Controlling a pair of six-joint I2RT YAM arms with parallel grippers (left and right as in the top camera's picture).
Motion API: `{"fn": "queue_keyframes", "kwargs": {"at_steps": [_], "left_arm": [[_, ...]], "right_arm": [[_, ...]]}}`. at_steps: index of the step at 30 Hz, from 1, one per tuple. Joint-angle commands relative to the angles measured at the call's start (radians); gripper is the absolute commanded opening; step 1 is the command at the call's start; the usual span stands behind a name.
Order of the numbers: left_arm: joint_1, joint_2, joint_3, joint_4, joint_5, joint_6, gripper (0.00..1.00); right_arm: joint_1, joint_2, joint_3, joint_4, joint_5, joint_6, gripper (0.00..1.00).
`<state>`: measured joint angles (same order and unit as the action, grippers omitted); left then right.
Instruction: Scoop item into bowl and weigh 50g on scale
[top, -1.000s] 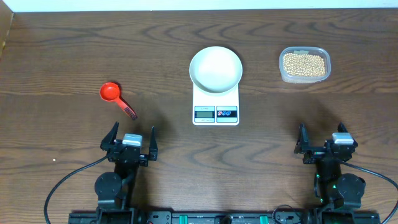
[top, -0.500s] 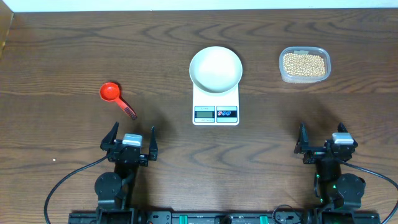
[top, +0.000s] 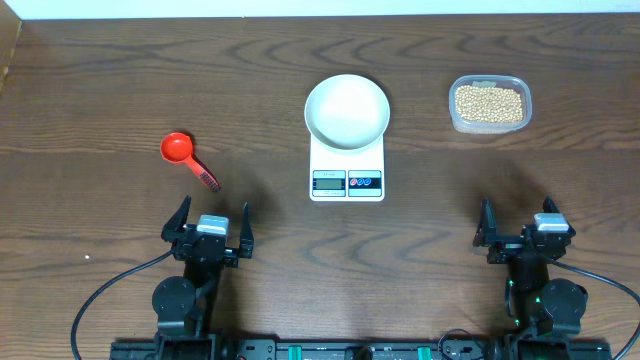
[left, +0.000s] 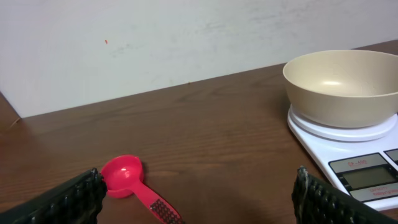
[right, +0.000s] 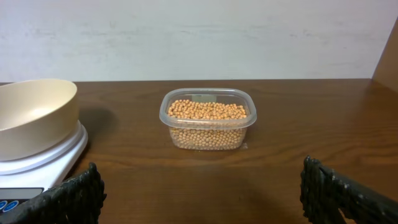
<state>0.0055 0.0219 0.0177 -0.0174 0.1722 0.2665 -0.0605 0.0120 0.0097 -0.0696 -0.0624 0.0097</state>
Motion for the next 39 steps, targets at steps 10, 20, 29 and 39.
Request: {"fn": "queue_keyframes", "kwargs": {"at_steps": [10, 20, 29, 39], "left_arm": [[0.005, 0.002, -0.014, -0.038, -0.005, 0.013, 0.98], [0.005, 0.002, -0.014, -0.038, -0.005, 0.013, 0.98], [0.005, 0.002, -0.014, 0.003, -0.005, 0.013, 0.98], [0.005, 0.002, 0.018, 0.018, -0.01, 0.013, 0.98]], "right_arm": [[0.006, -0.001, -0.004, -0.001, 0.008, -0.008, 0.99], [0.006, -0.001, -0.004, -0.001, 0.007, -0.007, 0.99], [0.006, -0.001, -0.004, -0.002, 0.008, -0.008, 0.99], [0.006, 0.0, -0.004, -0.001, 0.008, -0.007, 0.99]]}}
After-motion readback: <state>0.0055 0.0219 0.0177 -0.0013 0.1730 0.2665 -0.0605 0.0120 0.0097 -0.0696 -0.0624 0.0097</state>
